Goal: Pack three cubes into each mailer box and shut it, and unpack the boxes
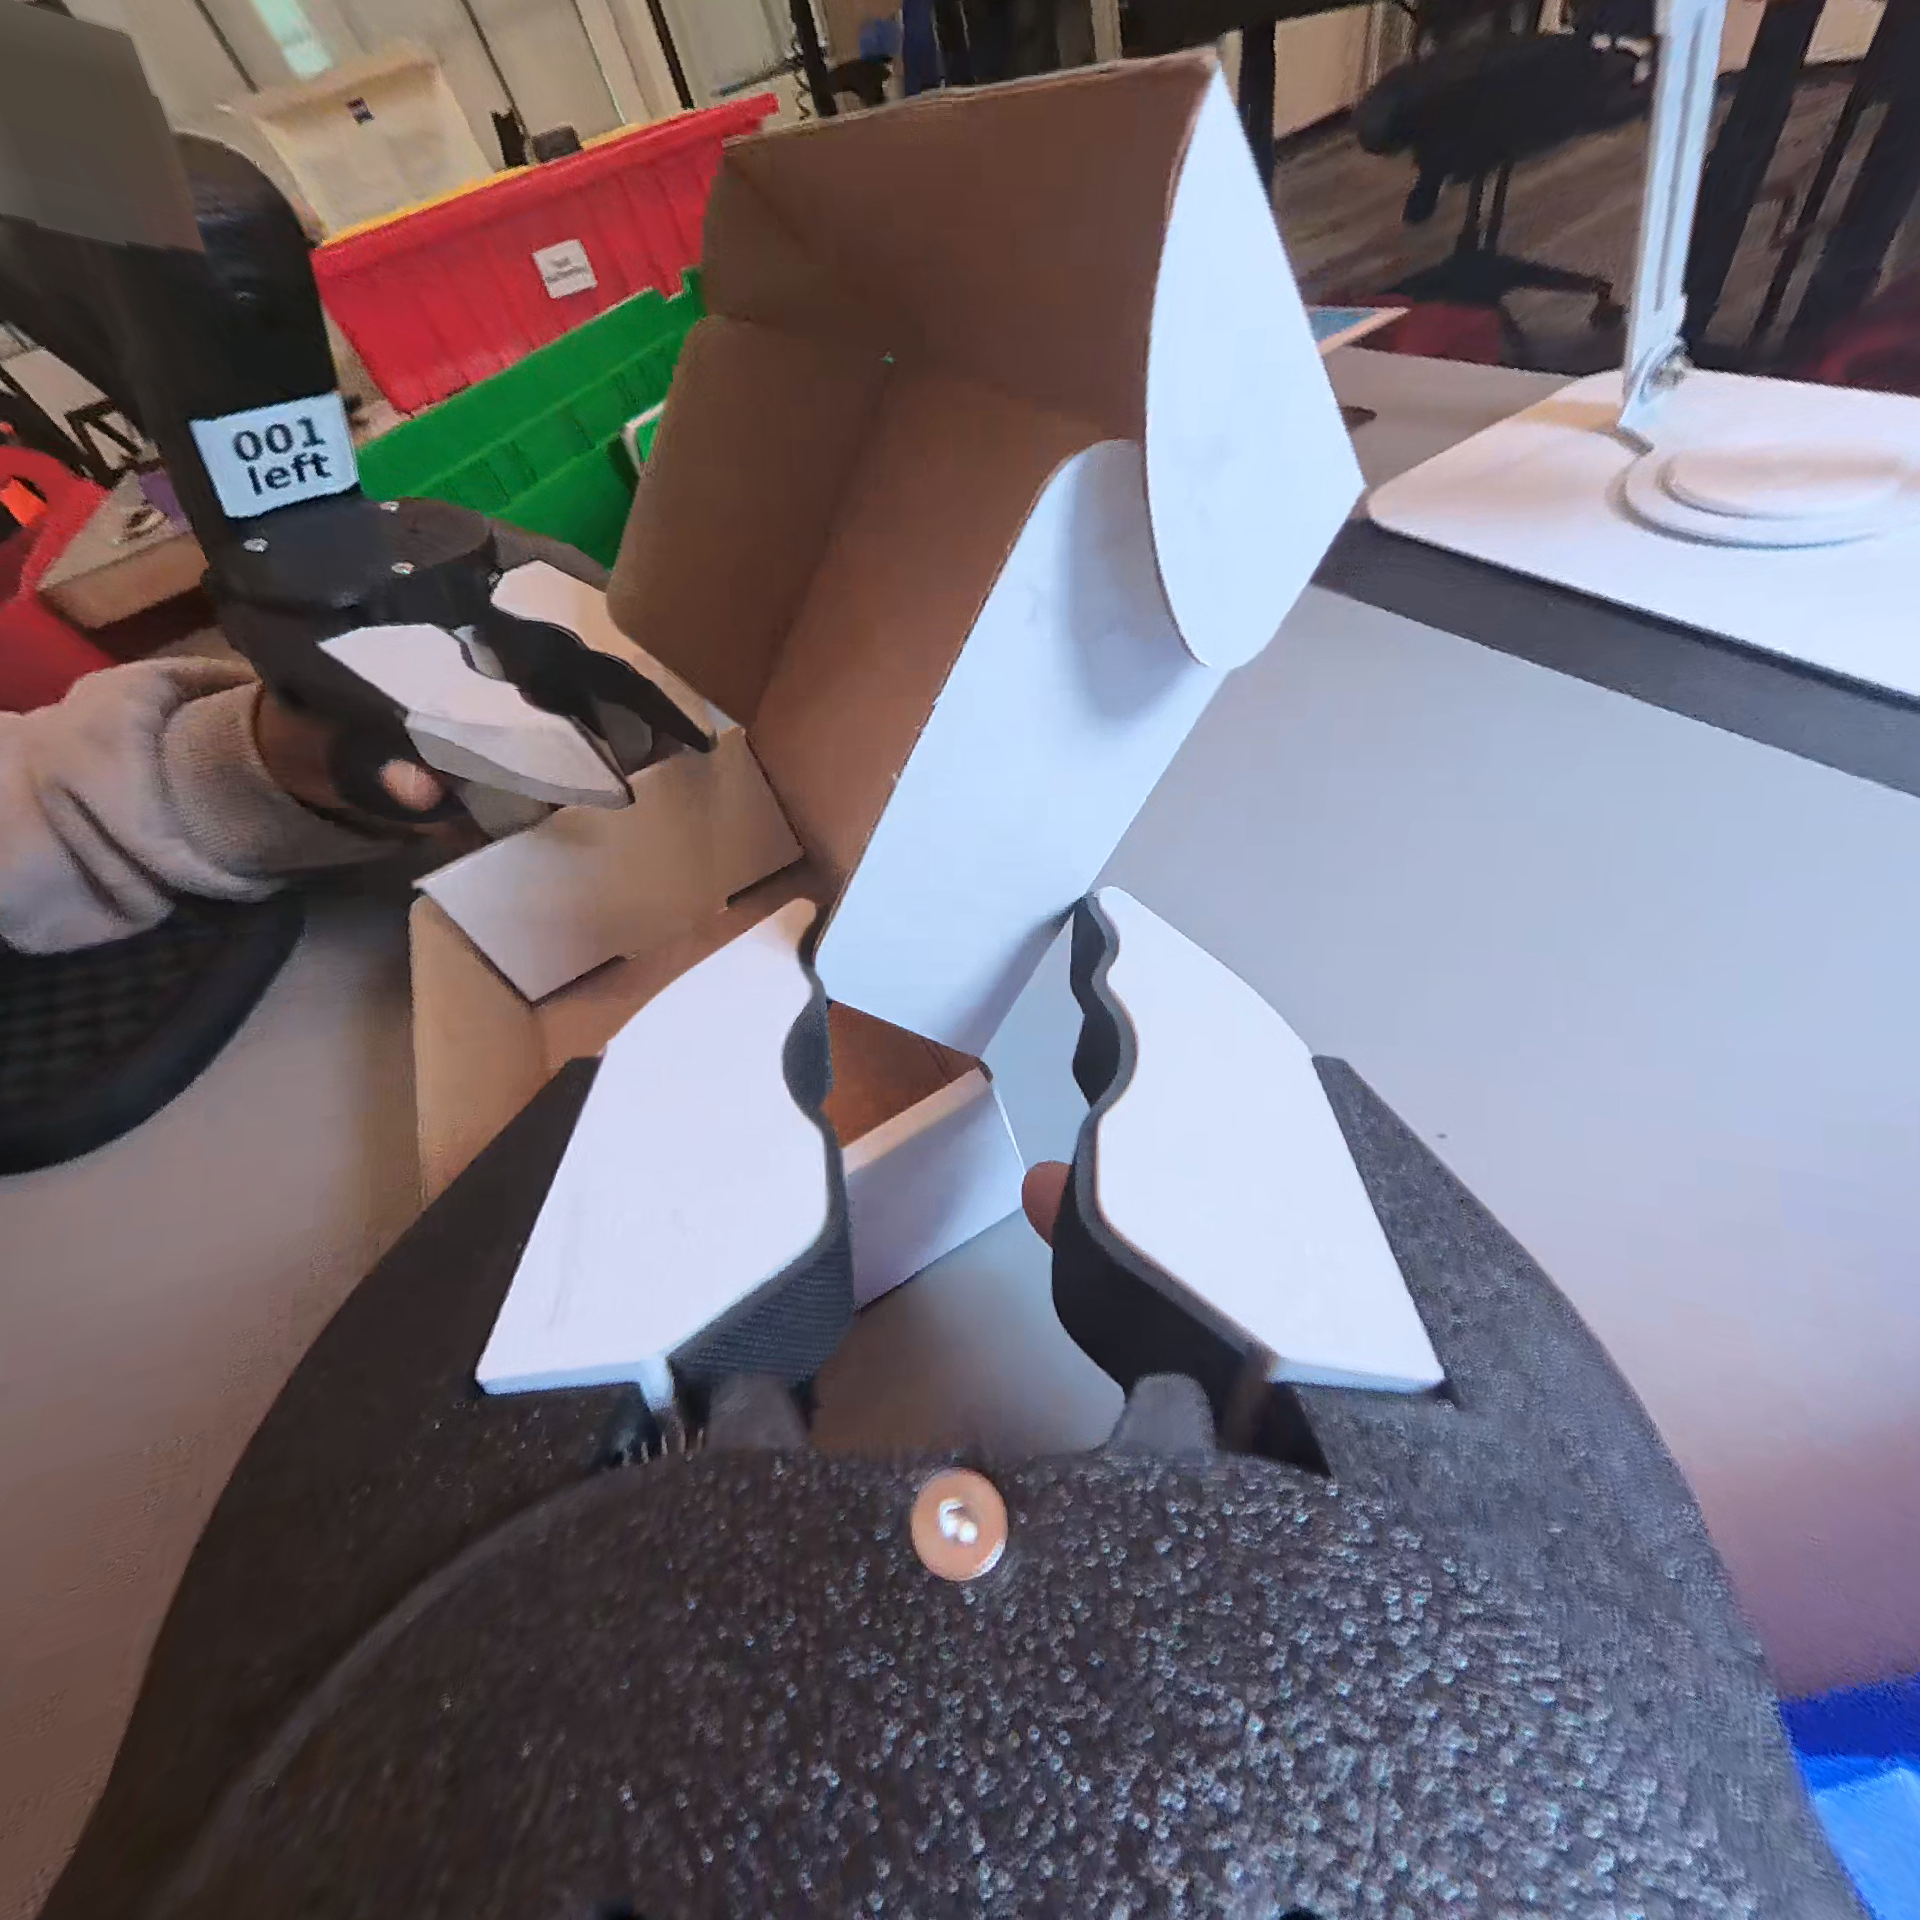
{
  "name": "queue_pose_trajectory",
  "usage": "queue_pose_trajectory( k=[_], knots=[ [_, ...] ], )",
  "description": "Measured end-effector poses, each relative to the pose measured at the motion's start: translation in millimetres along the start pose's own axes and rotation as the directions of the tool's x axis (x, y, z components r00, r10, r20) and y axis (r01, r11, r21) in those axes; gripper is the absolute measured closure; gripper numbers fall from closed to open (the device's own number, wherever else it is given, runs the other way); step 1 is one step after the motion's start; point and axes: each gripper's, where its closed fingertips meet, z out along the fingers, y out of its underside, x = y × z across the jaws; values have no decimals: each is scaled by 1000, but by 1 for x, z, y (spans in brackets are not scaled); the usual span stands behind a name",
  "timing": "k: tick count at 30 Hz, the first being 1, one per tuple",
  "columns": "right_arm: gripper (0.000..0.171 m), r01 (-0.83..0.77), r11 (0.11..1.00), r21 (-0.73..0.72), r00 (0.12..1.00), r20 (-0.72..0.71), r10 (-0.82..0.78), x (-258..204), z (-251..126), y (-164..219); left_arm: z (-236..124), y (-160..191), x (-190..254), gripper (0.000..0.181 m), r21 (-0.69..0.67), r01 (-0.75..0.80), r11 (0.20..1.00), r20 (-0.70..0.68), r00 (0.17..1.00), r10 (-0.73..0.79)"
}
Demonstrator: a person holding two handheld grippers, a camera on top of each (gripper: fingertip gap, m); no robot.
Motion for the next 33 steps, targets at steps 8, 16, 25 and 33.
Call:
queue_pose_trajectory(
  k=[8, 16, 25, 33],
  knots=[
    [111, 141, 986, -88, 973, 197, -122, -21, -28, 8, -53, 9, 55, 142, -119, -83, 989, -386, 922, 31],
    [115, -126, 992, 5, 925, 363, 115, -22, -45, -15, -54, -25, -29, 138, 161, 278, 947, -99, 959, -265],
    [119, -422, 902, 88, 810, 484, 331, -7, -37, -30, -26, -29, -37, 133, 183, 516, 837, -264, 846, -463],
    [139, -517, 852, 87, 766, 492, 415, -6, -28, -28, -16, -27, -19, 142, 138, 457, 879, -274, 870, -409]
  ],
)
